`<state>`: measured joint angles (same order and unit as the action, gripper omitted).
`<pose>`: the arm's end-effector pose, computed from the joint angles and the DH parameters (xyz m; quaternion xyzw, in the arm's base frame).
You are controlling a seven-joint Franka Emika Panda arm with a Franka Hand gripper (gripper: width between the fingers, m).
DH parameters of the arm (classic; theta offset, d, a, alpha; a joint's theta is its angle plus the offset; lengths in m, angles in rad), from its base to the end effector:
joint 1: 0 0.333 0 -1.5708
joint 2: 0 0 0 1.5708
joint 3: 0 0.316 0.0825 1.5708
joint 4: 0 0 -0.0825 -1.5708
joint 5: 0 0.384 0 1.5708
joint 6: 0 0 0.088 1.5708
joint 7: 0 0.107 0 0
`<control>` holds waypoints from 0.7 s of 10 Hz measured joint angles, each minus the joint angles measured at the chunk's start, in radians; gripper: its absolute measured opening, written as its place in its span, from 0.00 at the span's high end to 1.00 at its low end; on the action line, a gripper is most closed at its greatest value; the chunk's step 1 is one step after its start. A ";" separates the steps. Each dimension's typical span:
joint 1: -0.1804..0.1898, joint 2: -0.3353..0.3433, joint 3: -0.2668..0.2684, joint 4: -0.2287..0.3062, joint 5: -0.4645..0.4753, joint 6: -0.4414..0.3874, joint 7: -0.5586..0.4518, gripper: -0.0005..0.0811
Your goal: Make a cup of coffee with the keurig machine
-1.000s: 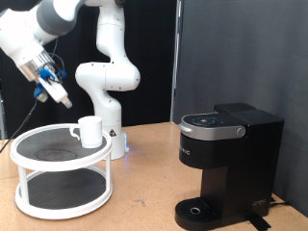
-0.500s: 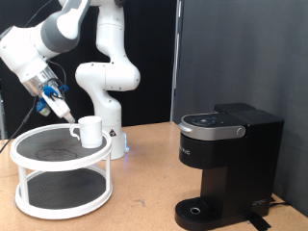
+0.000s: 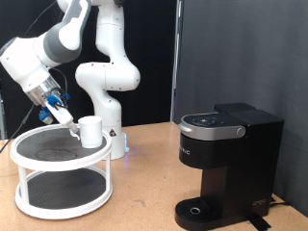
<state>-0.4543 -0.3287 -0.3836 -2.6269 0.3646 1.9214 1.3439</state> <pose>0.2666 -0.2480 0.3315 -0.3747 0.8799 0.2486 0.1534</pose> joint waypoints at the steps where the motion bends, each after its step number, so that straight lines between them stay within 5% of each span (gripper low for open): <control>1: 0.000 0.003 0.000 -0.002 0.009 0.000 -0.008 0.10; 3: 0.000 0.009 0.000 -0.003 0.009 0.000 -0.008 0.09; 4: 0.000 0.010 0.000 -0.004 0.009 0.003 -0.008 0.22; 5: 0.000 0.011 0.000 -0.005 0.009 0.008 -0.008 0.22; 7: 0.000 0.013 0.000 -0.011 0.009 0.017 -0.008 0.64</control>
<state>-0.4543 -0.3162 -0.3841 -2.6378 0.3741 1.9383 1.3357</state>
